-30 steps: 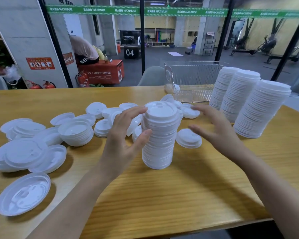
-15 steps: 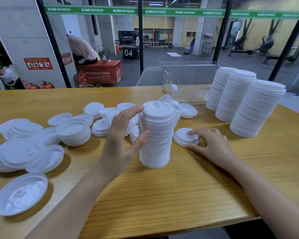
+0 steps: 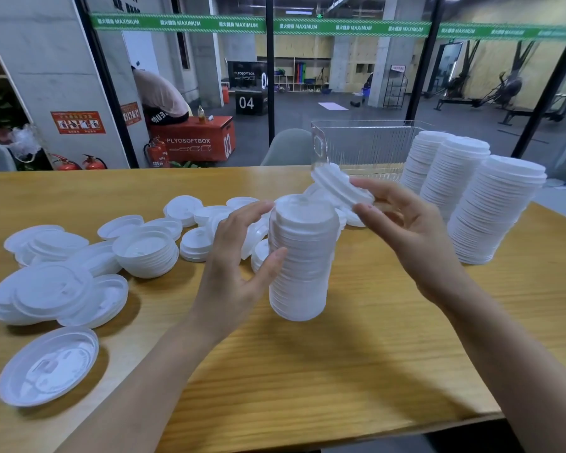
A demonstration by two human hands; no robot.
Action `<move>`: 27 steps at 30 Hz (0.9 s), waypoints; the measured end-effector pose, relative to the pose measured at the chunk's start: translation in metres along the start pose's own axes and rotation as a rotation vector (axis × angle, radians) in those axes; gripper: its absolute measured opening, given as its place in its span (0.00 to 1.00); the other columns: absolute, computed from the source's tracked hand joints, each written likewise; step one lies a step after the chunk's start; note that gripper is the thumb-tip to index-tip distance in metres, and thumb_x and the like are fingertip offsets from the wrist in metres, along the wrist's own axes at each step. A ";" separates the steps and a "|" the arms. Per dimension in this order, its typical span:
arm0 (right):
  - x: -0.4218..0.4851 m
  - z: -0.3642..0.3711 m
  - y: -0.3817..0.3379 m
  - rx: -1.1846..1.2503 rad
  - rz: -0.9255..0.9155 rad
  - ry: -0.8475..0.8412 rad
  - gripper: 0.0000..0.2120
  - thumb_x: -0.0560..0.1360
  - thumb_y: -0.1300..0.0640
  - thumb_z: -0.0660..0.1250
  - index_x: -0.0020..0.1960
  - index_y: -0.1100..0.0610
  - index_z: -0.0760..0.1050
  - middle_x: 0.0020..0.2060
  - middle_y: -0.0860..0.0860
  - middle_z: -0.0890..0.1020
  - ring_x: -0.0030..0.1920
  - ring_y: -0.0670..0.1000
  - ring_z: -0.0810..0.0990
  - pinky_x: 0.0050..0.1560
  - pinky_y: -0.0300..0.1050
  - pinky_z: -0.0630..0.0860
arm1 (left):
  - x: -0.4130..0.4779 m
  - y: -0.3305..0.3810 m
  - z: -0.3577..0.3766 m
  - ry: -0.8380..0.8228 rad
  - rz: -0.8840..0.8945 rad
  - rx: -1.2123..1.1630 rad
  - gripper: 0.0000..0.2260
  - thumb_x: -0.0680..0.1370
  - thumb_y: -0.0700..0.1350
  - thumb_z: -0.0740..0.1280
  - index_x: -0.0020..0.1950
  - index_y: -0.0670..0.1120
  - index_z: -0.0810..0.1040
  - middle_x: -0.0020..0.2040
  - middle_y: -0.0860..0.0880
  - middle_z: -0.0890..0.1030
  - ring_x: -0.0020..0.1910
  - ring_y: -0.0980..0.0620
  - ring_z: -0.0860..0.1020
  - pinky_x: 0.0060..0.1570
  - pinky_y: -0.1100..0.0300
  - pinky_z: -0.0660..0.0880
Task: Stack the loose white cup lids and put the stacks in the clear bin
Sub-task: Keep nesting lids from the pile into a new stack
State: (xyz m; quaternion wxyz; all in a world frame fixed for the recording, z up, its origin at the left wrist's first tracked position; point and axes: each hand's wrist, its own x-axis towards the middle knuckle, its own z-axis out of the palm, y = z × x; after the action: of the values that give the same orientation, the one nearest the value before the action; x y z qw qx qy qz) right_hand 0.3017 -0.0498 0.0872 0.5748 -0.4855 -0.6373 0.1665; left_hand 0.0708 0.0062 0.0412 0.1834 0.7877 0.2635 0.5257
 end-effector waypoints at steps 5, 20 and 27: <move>0.006 0.011 -0.008 -0.194 -0.114 -0.147 0.19 0.72 0.39 0.67 0.60 0.42 0.78 0.60 0.38 0.80 0.67 0.47 0.73 0.65 0.40 0.66 | 0.000 0.000 -0.001 0.011 -0.020 0.009 0.24 0.77 0.53 0.66 0.71 0.49 0.69 0.67 0.55 0.73 0.66 0.51 0.72 0.64 0.67 0.65; 0.003 0.017 -0.006 -0.307 -0.167 -0.196 0.20 0.72 0.37 0.64 0.63 0.37 0.74 0.65 0.39 0.74 0.67 0.40 0.66 0.68 0.35 0.60 | 0.000 0.001 -0.001 0.002 0.024 0.014 0.21 0.77 0.50 0.66 0.70 0.52 0.69 0.68 0.56 0.74 0.69 0.51 0.70 0.66 0.65 0.64; -0.013 0.026 -0.028 -0.405 -0.315 -0.049 0.18 0.76 0.44 0.65 0.64 0.45 0.76 0.64 0.45 0.76 0.66 0.52 0.70 0.68 0.50 0.66 | -0.006 0.004 -0.018 0.052 0.043 0.078 0.19 0.78 0.49 0.65 0.68 0.48 0.71 0.66 0.53 0.75 0.66 0.53 0.71 0.67 0.61 0.66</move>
State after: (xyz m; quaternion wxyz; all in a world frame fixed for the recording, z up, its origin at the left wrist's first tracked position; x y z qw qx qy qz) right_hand 0.2647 -0.0644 0.0942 0.4689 -0.4811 -0.7394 -0.0444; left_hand 0.0526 -0.0003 0.0458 0.1344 0.7857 0.2717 0.5393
